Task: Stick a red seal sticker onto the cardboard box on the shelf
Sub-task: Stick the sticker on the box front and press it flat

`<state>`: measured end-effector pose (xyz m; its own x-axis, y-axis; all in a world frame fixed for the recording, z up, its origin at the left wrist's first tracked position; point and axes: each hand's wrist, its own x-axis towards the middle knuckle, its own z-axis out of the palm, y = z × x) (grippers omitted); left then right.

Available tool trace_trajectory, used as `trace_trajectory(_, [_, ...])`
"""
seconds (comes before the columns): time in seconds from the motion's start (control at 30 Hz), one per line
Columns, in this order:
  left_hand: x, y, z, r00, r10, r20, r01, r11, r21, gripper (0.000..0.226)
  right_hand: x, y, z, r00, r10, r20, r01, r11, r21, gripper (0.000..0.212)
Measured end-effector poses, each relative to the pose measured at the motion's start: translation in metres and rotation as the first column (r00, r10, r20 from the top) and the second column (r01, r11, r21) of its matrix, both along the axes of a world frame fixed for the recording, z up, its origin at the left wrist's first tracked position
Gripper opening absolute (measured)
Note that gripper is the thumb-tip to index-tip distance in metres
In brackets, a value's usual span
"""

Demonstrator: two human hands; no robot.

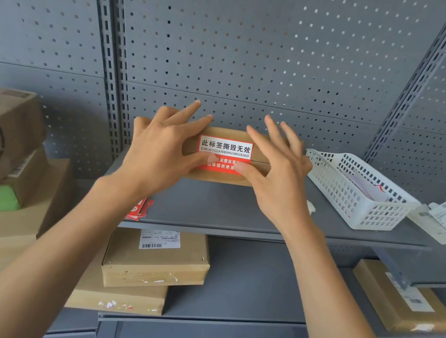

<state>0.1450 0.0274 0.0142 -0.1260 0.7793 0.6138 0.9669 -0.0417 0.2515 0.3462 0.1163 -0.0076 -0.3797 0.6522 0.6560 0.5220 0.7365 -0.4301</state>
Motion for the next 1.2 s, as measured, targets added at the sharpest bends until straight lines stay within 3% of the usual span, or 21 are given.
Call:
trace_trajectory(0.27, [-0.014, -0.005, 0.0, 0.993, -0.112, -0.03, 0.11, 0.992, -0.06, 0.066, 0.012, 0.001, -0.002, 0.998, 0.069, -0.011, -0.07, 0.998, -0.007, 0.056])
trace_trajectory(0.47, [-0.009, -0.004, -0.003, 0.994, -0.072, -0.083, 0.069, 0.997, -0.042, 0.091, 0.007, -0.002, -0.001, 0.998, 0.018, 0.064, -0.019, 1.0, 0.014, 0.074])
trace_trajectory(0.87, [-0.013, -0.006, -0.019, 0.994, -0.096, -0.056, 0.093, 0.995, -0.046, 0.079, 0.021, 0.004, -0.015, 0.996, 0.079, 0.042, -0.078, 0.997, -0.022, 0.072])
trace_trajectory(1.2, [-0.005, -0.006, -0.054, 0.996, -0.057, -0.072, 0.06, 0.998, 0.037, 0.08, 0.021, 0.005, -0.038, 0.994, 0.077, 0.075, -0.075, 0.997, -0.029, 0.075])
